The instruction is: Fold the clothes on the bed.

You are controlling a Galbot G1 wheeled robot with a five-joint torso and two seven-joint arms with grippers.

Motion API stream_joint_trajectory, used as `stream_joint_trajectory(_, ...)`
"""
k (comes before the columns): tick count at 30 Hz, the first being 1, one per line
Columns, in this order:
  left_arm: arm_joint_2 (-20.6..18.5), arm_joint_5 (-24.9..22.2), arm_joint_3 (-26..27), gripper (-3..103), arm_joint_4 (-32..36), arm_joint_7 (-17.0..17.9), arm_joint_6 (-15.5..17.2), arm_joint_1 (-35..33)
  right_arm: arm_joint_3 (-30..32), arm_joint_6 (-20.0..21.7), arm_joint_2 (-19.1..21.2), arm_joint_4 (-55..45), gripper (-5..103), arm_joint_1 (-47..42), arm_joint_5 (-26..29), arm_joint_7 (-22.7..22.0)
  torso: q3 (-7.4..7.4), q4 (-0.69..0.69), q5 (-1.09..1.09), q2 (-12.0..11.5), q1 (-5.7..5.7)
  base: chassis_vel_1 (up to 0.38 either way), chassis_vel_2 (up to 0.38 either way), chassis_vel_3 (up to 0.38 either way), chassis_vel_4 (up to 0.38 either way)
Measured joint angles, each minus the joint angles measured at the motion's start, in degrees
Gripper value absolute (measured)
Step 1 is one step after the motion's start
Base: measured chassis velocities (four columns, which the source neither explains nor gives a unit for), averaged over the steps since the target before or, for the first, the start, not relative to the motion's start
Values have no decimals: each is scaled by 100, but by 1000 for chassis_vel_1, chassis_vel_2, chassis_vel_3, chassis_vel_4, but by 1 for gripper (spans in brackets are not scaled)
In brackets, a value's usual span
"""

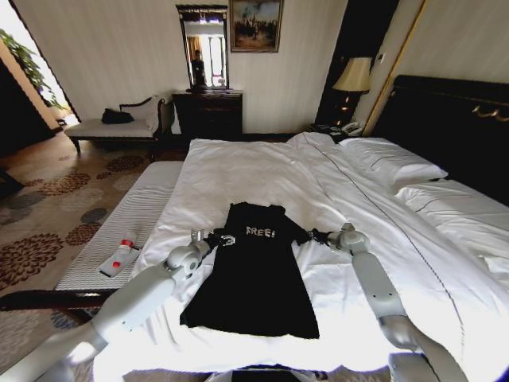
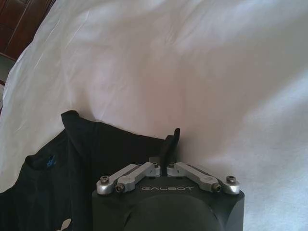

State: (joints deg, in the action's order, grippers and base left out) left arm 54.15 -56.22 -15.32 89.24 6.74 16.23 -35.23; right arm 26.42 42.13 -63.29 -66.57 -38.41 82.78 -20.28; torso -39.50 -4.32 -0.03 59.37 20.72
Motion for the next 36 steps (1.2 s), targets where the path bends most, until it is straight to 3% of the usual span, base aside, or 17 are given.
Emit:
stream_joint_trajectory(6,72,-135,5,70,-89,72,9,29,23,0,-13,48,1,-5,-18,24,0,-1,0,0,0,0,0,0,0)
stream_joint_trajectory(9,86,-169,26,53,-134,92,18,19,31,0,-39,89,1,-1,-37,44,0,-1,-1,0,-1,0,0,0,0)
stream_joint_trajectory(10,86,-169,26,53,-134,92,18,19,31,0,-39,89,1,-1,-37,44,0,-1,-1,0,-1,0,0,0,0)
stream_joint_trajectory(13,101,-169,25,37,-157,102,21,20,30,-1,-60,109,1,15,-48,50,0,0,-1,0,-1,0,0,0,0)
stream_joint_trajectory(16,120,-167,26,32,-180,129,21,27,28,0,-66,109,1,16,-49,51,0,-1,0,0,-1,0,0,0,0)
stream_joint_trajectory(22,164,-163,67,5,-263,149,20,37,39,-1,-60,85,1,-12,-51,71,0,0,0,0,-1,0,0,0,0)
stream_joint_trajectory(31,253,-152,271,0,-327,162,13,19,55,-1,-85,54,1,-61,-121,136,0,0,0,0,-1,0,0,0,0)
stream_joint_trajectory(36,279,-261,562,0,-398,188,13,67,-46,-1,46,-92,1,-163,-646,501,0,1,-1,0,-1,0,0,0,0)
